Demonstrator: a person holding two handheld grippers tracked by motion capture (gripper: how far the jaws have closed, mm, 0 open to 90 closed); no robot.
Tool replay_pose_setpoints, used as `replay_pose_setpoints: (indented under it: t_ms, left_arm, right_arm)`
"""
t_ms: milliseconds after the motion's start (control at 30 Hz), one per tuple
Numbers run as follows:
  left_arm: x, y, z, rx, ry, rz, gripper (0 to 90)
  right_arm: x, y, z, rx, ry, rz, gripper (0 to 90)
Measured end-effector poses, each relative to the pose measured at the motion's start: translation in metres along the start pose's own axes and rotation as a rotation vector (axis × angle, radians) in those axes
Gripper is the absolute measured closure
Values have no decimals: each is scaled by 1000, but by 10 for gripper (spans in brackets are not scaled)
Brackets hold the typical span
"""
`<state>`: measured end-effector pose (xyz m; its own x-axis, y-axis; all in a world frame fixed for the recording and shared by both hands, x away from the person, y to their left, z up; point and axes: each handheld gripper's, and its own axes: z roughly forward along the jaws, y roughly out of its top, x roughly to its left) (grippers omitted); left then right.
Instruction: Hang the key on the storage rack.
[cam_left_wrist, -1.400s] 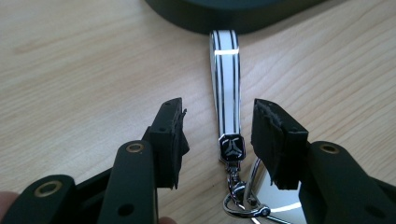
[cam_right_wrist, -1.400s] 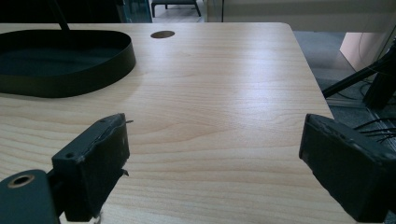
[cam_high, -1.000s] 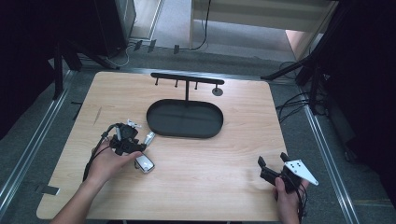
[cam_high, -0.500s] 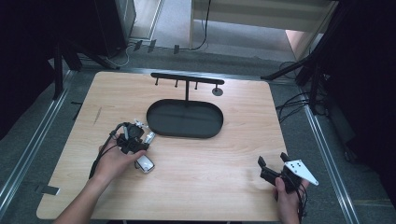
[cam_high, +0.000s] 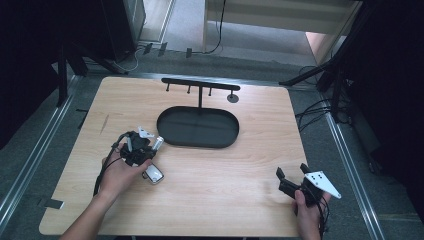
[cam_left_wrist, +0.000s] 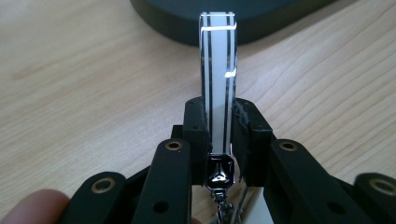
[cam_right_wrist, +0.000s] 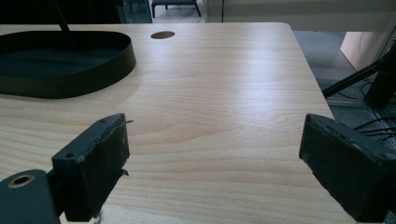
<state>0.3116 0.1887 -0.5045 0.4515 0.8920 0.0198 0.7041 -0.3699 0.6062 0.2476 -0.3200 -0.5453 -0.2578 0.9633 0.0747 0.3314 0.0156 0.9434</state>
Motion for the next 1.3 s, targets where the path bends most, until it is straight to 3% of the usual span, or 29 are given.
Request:
replay_pose_setpoints:
  t_ms: [133,233,333,433,700,900,1133,1300]
  left_arm:
    - [4,-3,-14,-114,-13,-4,767]
    - [11,-6,-22,-191,-39,-32,767]
    - [18,-8,-29,-270,-95,-60,768]
    - [24,-12,-34,-376,-111,-60,768]
    - [32,-11,-41,-541,-224,-101,769]
    - [33,-5,-46,-605,-267,-65,770]
    - [34,3,-50,-719,-294,-69,769]
    - [37,11,-49,-750,-310,-80,769]
  right_arm:
    - [0,0,0,0,-1,1,83]
    - [0,0,0,1,-2,1,83]
    - [0,0,0,0,-3,0,83]
    - [1,0,0,1,-3,2,83]
    - [1,0,0,1,-3,-1,83]
    - [1,0,0,1,-3,0,83]
    - [1,0,0,1,-2,-2,83]
    - [1,0,0,1,-1,-1,83]
